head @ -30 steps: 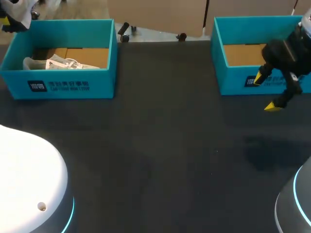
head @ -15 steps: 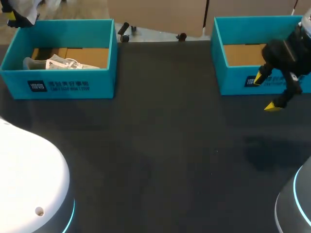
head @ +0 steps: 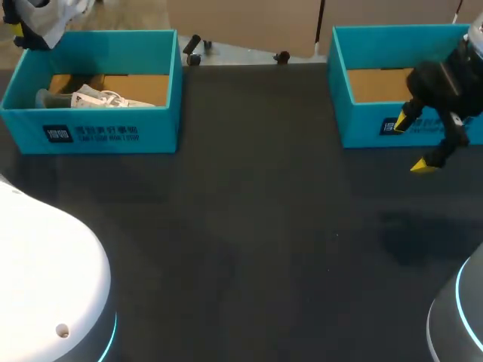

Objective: Take the shoe out of the shoebox, open the shoe tongue, remove and reinsert the insole, then place the shoe into the shoebox

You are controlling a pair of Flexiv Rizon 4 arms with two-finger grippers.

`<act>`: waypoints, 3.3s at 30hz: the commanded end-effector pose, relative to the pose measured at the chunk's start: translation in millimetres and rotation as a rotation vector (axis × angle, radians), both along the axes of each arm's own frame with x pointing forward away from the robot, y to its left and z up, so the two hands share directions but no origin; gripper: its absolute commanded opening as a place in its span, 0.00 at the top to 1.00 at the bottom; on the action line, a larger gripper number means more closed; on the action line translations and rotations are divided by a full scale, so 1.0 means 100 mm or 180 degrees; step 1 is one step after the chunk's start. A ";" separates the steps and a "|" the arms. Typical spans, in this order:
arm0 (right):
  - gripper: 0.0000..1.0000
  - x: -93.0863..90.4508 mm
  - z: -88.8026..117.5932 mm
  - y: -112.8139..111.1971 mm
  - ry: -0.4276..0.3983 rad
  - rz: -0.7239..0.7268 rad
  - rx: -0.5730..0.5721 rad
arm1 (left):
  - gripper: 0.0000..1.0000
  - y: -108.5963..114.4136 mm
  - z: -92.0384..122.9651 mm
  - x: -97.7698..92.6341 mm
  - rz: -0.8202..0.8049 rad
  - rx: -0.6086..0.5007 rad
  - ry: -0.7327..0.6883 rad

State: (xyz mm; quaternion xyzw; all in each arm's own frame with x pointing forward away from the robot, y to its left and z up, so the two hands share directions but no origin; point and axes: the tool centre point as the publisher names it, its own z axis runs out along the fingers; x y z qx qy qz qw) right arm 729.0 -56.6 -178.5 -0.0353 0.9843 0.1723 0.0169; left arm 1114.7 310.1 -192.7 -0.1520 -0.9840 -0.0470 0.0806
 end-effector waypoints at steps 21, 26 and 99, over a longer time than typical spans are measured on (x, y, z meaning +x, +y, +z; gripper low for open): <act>0.00 0.01 0.00 0.00 0.0004 0.0000 -0.0005 | 1.00 0.35 0.16 0.30 -0.3618 0.0195 0.0219; 0.00 0.01 0.00 0.00 0.0004 0.0000 -0.0005 | 1.00 0.39 0.20 0.34 -0.3985 0.0155 0.0163; 0.00 0.01 0.00 0.00 0.0004 0.0000 -0.0005 | 1.00 -0.01 -1.06 0.82 -0.4160 0.0373 0.0274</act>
